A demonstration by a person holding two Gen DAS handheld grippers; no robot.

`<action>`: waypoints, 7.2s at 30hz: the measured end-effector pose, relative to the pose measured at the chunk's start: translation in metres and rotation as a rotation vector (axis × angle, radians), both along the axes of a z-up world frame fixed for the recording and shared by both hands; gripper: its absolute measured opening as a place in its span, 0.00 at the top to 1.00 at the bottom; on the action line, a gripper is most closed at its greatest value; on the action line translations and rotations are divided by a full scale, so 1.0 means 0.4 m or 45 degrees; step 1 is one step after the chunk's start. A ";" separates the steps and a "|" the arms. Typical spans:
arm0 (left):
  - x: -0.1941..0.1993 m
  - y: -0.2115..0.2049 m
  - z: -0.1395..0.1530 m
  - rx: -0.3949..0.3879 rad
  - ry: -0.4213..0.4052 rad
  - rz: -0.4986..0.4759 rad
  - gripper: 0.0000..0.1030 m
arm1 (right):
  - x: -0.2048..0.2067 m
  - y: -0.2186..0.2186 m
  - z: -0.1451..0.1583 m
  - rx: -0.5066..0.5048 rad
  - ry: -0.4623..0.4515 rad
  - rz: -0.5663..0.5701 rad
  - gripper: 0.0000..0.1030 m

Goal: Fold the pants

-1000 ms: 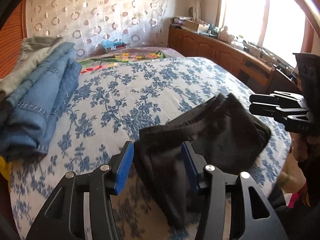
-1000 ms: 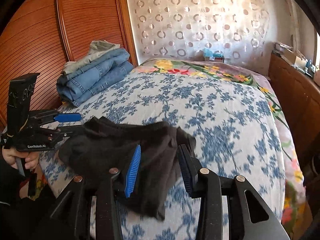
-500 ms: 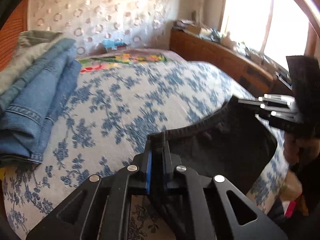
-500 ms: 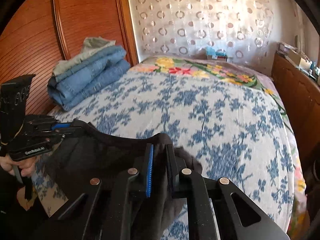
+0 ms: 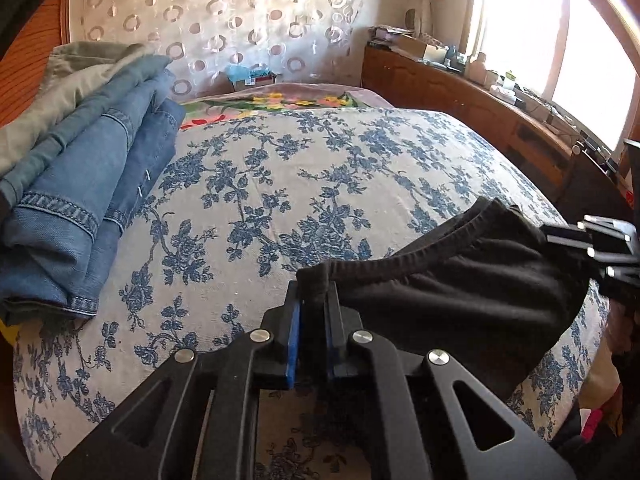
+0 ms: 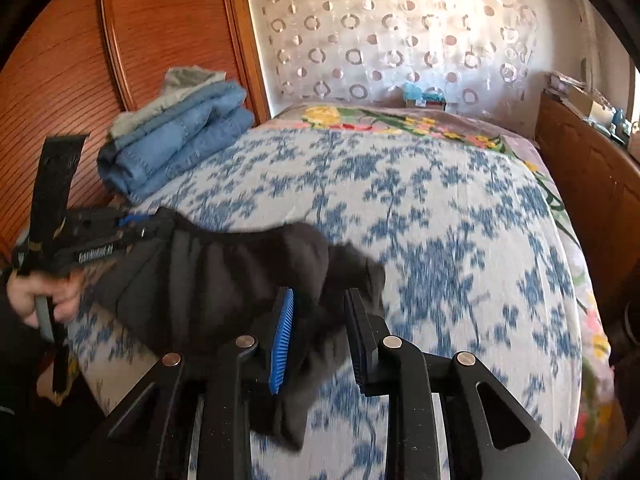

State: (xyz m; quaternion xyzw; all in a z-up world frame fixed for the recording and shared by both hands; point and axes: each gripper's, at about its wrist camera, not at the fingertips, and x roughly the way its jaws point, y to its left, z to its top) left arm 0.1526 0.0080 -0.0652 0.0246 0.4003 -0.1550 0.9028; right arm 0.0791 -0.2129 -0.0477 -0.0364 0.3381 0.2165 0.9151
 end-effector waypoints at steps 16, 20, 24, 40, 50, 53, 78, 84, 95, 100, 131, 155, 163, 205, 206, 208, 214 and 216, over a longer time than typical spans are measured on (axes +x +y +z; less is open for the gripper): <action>-0.025 0.005 0.003 -0.011 0.002 -0.004 0.52 | -0.009 -0.058 0.004 0.044 0.018 -0.090 0.85; -0.039 0.007 0.011 -0.021 -0.004 -0.022 0.51 | -0.015 -0.052 0.020 0.068 -0.015 -0.071 0.61; -0.040 -0.002 -0.008 0.026 0.018 -0.039 0.21 | 0.005 -0.034 0.017 0.062 -0.011 -0.046 0.43; -0.032 -0.013 -0.045 0.055 0.045 -0.054 0.17 | 0.134 0.034 -0.043 -0.032 0.087 -0.051 0.31; -0.024 -0.012 -0.045 0.052 0.055 -0.062 0.16 | 0.139 0.048 -0.046 -0.060 0.081 -0.048 0.28; -0.010 -0.005 -0.041 0.008 0.070 -0.066 0.17 | 0.133 0.044 -0.047 -0.055 0.078 -0.048 0.28; -0.005 0.001 -0.026 -0.094 0.112 -0.089 0.54 | 0.050 0.013 -0.033 -0.096 0.028 -0.013 0.86; 0.003 -0.013 -0.026 -0.111 0.118 -0.101 0.58 | 0.053 0.026 -0.039 -0.083 0.038 -0.022 0.85; 0.015 -0.039 -0.023 -0.135 0.132 -0.117 0.85 | 0.042 0.005 -0.059 -0.004 0.016 -0.033 0.83; -0.043 -0.041 0.025 -0.205 0.056 -0.139 0.87 | 0.039 0.006 -0.059 0.002 0.011 -0.036 0.84; -0.113 0.018 0.190 -0.176 -0.249 -0.020 0.89 | -0.054 0.084 0.190 -0.044 -0.361 0.074 0.86; -0.024 0.201 0.272 -0.221 -0.328 0.143 0.89 | 0.192 0.220 0.283 -0.059 -0.406 0.243 0.86; 0.017 0.287 0.354 -0.216 -0.414 0.234 0.89 | 0.323 0.287 0.366 -0.045 -0.478 0.341 0.86; 0.100 0.515 0.303 -0.187 -0.376 0.603 0.45 | 0.792 0.496 0.422 -0.046 -0.375 0.503 0.54; 0.104 0.512 0.307 -0.192 -0.382 0.585 0.42 | 0.778 0.482 0.419 -0.023 -0.360 0.521 0.54; 0.112 0.490 0.310 -0.192 -0.380 0.531 0.41 | 0.748 0.469 0.403 0.016 -0.322 0.566 0.54; 0.160 0.455 0.255 -0.119 -0.265 0.474 0.41 | 0.756 0.460 0.352 -0.020 -0.251 0.612 0.62; 0.165 0.455 0.240 -0.112 -0.239 0.477 0.41 | 0.773 0.463 0.343 -0.036 -0.233 0.598 0.62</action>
